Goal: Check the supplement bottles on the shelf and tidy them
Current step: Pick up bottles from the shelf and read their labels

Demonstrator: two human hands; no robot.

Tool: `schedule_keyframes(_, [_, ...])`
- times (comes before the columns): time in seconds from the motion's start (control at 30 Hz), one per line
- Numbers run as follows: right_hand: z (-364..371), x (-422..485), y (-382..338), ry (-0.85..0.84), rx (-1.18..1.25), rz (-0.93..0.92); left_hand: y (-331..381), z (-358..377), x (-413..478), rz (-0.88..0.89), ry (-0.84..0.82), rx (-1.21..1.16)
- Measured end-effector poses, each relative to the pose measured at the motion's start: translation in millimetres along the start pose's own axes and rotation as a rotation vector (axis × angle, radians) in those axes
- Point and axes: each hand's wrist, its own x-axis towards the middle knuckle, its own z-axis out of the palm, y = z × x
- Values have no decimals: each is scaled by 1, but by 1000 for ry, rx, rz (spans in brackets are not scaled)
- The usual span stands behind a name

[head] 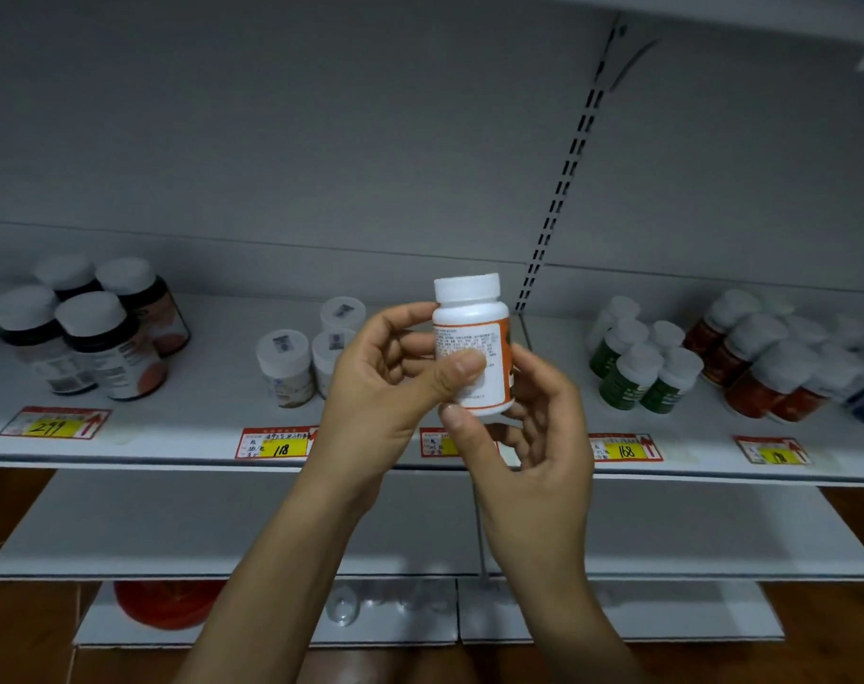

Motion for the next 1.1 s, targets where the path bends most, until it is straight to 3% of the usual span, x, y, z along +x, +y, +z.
schedule_keyframes(0.13, [0, -1, -5, -54, 267, 135, -2, -3, 1, 0, -1, -1])
schedule_keyframes(0.57, [-1, 6, -17, -252, 707, 361, 8, 2, -4, -170, -266, -197])
schedule_keyframes(0.63, [1, 9, -19, -241, 621, 425, 9, 2, -4, -170, -236, -125])
schedule_keyframes(0.7, [2, 10, -14, -168, 353, 387, 6, 1, -4, -153, -144, -70])
schedule_keyframes(0.83, [1, 6, 0, 78, -48, -6, 3, 0, -3, -108, 32, -49])
schedule_keyframes(0.97, [2, 2, 14, 18, -390, -341, 4, 4, -2, -81, 65, -40])
schedule_keyframes(1.1, [9, 2, 23, 9, -431, -354, 4, 9, -2, -48, 91, -9])
